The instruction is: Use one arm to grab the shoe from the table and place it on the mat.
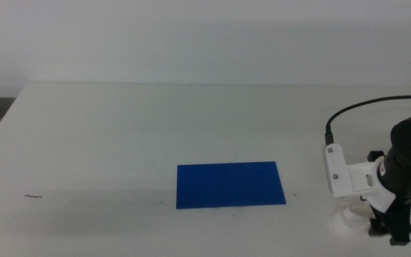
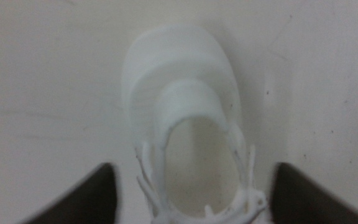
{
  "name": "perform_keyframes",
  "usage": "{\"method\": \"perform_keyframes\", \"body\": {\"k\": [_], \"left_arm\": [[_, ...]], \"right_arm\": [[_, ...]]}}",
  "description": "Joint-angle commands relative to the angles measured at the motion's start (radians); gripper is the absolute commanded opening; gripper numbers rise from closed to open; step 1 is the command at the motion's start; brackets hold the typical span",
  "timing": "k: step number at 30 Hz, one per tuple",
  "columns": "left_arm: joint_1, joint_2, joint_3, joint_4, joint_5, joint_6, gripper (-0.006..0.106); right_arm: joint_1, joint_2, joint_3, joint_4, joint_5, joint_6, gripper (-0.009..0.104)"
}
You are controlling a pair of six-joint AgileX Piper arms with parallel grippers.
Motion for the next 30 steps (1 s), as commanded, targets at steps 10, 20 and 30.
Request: {"method": "perform_keyframes", "body": {"k": [10, 20, 30], "left_arm": [[-0.002, 0.005, 0.0, -0.004, -0.012, -0.003, 0.094], [-0.002, 0.005, 0.0, -0.004, -0.012, -0.003, 0.094], [-0.002, 0.005, 0.0, -0.004, -0.012, -0.003, 0.094]], "right_arm": [[0.184, 0.009, -0.259, 0.003, 0.233, 0.252, 0.003], [0.423, 0.358, -0.787, 0.053, 0.331, 0.278, 0.003], [0.438, 0.442, -0.913, -0.11, 0.414, 1.647, 0.003]]}}
